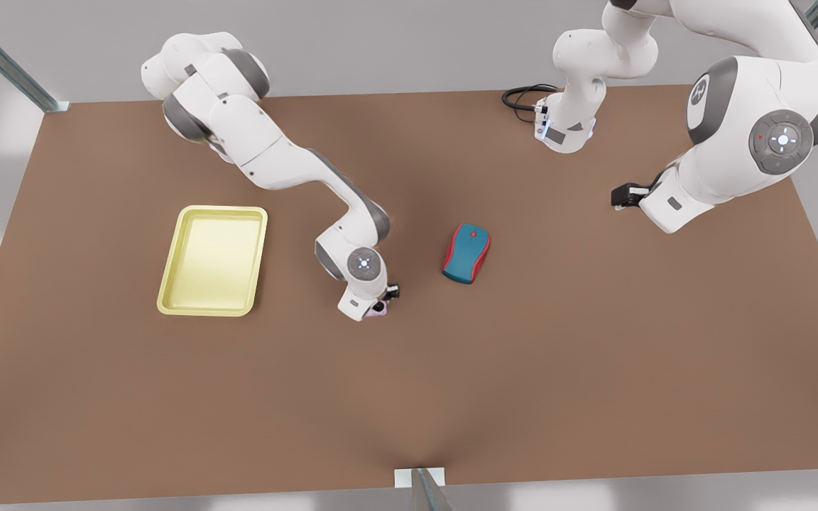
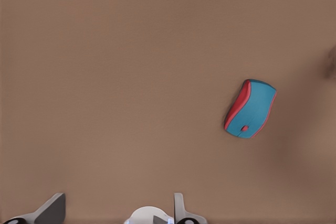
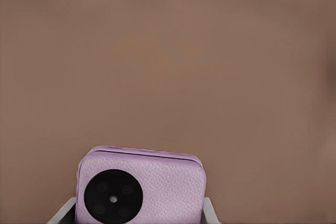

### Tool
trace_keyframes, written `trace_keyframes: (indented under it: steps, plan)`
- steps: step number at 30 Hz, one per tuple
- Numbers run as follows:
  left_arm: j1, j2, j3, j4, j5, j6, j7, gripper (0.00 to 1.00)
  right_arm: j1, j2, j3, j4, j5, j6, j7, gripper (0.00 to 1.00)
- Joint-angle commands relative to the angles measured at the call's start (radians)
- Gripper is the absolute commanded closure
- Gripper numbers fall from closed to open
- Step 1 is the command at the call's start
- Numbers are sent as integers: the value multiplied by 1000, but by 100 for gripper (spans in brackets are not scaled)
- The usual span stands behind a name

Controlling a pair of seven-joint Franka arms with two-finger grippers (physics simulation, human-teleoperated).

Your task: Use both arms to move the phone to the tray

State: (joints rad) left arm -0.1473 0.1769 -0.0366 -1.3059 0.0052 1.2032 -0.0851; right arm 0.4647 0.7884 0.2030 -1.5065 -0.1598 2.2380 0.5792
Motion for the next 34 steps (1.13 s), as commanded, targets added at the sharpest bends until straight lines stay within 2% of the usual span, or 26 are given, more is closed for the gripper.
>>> trace_keyframes:
  steps: [1,4,8,11,13,15,16,17,20,22,24,25,26,27,28,32,34]
  plan:
    - [0,-1,0,0,1,-1,2,0,-51,-46,3,3,2,-116,-13,18]
    - [0,3,0,0,1,-7,1,0,-178,-208,4,-116,9,-207,-131,18]
    - [0,3,0,0,1,-10,1,0,-360,-463,6,-438,11,-181,-291,19]
    - [0,-1,0,0,1,-22,-1,0,-433,-638,4,-701,13,-89,-381,20]
    - [0,-2,0,0,1,-34,-1,0,-506,-646,1,-755,13,-51,-452,20]
    - [0,-2,0,0,1,-36,-1,0,-528,-641,0,-828,13,31,-482,17]
    - [0,-2,0,0,1,-42,-1,0,-529,-633,0,-831,14,34,-481,2]
    - [0,-2,0,0,1,-43,-1,0,-529,-626,0,-831,13,26,-483,0]
    - [-2,-2,-5,0,1,-43,-1,0,-545,-626,-2,-819,11,2,-493,0]
    - [-2,-2,-9,0,2,-43,-1,0,-541,-627,-2,-718,9,-67,-483,0]
    - [-2,-1,-9,2,4,-43,-1,0,-528,-600,6,-338,11,-399,-493,0]
    - [-2,-4,-9,2,6,-63,-2,0,-528,-589,7,-157,20,-492,-493,0]
    - [-2,-4,-11,7,1,-80,1,0,-531,-589,4,-25,143,-607,-495,0]
    - [-2,1,-9,10,1,-76,-2,0,-531,-603,3,18,143,-682,-493,0]
    - [-2,3,-6,36,-1,-77,-1,0,-543,-640,-2,8,128,-680,-495,0]
    - [-2,7,-9,36,1,-82,-1,0,-538,-587,-33,19,121,-755,-498,0]
    - [-2,10,-9,36,1,-82,-1,0,-531,-617,-28,17,123,-736,-496,0]
